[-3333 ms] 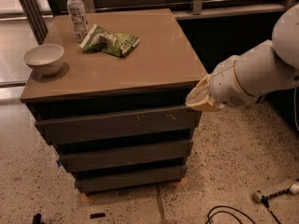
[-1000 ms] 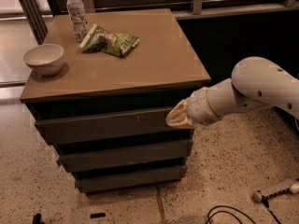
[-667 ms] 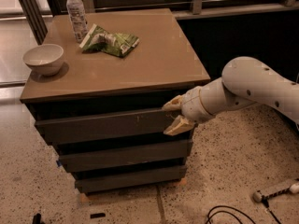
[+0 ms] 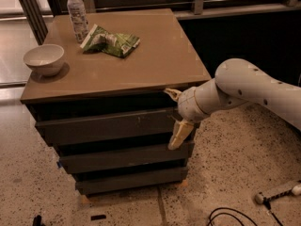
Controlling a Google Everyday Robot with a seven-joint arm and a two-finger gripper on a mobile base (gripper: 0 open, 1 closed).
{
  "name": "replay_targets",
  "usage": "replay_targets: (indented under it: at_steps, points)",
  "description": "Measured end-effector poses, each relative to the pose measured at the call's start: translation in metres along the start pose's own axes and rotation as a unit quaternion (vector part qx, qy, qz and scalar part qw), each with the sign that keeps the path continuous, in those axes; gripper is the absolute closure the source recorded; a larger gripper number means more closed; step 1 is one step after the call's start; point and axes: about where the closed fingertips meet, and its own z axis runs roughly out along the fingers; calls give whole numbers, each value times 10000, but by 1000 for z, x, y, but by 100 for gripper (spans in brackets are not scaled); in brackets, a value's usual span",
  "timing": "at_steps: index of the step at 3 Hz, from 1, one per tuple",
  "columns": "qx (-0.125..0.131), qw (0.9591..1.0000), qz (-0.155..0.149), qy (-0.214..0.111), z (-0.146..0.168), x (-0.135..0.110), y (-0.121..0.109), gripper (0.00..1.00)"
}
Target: Open top drawer
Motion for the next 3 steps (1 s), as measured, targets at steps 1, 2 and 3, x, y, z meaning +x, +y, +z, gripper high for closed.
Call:
replay_targets:
  at_steps: [1, 2, 3]
  points:
    - [-119, 9998, -38, 153, 6, 0, 2, 0]
    - [-316, 9988, 49, 382, 13, 7, 8, 0]
    - [-415, 9975, 134, 554, 18, 16, 10, 0]
